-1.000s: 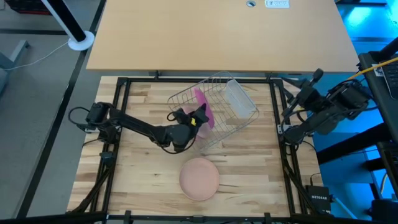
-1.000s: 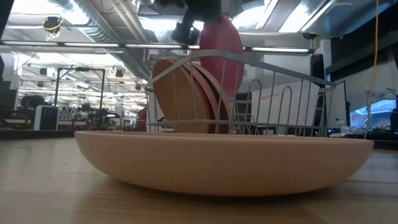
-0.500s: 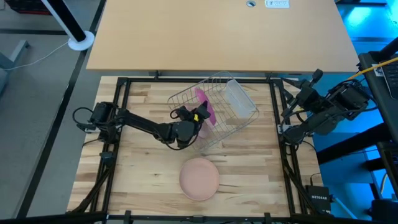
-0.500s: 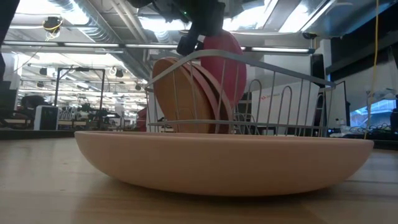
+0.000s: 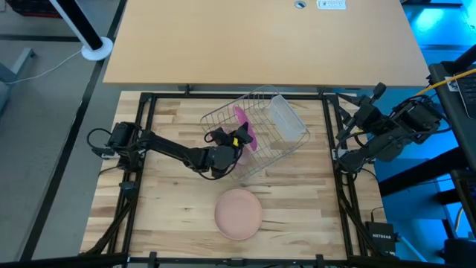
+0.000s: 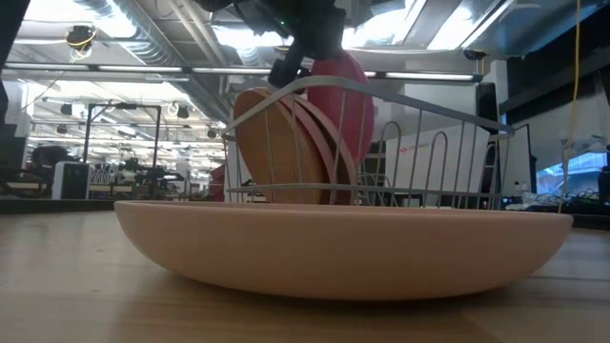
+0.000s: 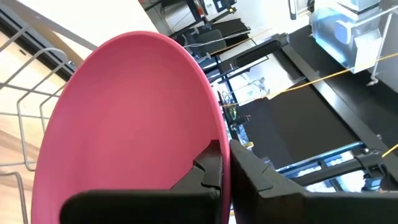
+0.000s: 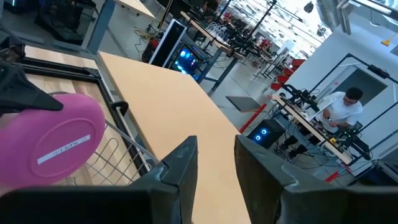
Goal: Sort dishes
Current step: Put the pink plate into the dish rack
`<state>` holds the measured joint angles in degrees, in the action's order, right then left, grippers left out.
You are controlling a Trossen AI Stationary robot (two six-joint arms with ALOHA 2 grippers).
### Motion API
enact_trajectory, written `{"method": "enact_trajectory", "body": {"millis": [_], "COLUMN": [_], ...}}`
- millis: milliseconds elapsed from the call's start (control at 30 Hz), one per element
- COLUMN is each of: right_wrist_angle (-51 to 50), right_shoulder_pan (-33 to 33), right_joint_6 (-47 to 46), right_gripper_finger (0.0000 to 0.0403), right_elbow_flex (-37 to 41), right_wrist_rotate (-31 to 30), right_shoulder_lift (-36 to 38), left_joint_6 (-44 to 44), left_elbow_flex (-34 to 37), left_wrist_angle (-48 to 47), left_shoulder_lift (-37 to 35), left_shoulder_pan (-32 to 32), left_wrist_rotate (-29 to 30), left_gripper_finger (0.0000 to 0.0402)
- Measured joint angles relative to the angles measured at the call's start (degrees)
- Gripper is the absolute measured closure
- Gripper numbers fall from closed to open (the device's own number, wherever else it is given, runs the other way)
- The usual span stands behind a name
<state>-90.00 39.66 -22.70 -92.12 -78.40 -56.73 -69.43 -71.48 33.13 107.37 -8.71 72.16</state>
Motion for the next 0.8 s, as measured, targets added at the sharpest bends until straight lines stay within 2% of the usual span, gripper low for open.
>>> {"method": "enact_trajectory", "body": {"millis": [200, 333, 800], "right_wrist_angle": [0.0, 0.0, 0.0], "right_shoulder_pan": [0.0, 0.0, 0.0], "right_joint_6": [0.0, 0.0, 0.0], "right_gripper_finger": [0.0292, 0.0292, 0.0292], "right_elbow_flex": [0.0, 0.0, 0.0], "right_wrist_rotate": [0.0, 2.1, 3.0], "right_shoulder_lift": [0.0, 0.0, 0.0], "left_joint_6": [2.1, 3.4, 2.1], "left_elbow_flex": [0.0, 0.0, 0.0], "left_wrist_angle": [0.0, -0.8, -1.3], "left_shoulder_lift": [0.0, 0.0, 0.0], "left_shoulder_pan": [0.0, 0.0, 0.0], "left_wrist_rotate": [-0.1, -0.1, 0.0], "left_gripper_finger": [0.0401, 0.0401, 0.0401]}}
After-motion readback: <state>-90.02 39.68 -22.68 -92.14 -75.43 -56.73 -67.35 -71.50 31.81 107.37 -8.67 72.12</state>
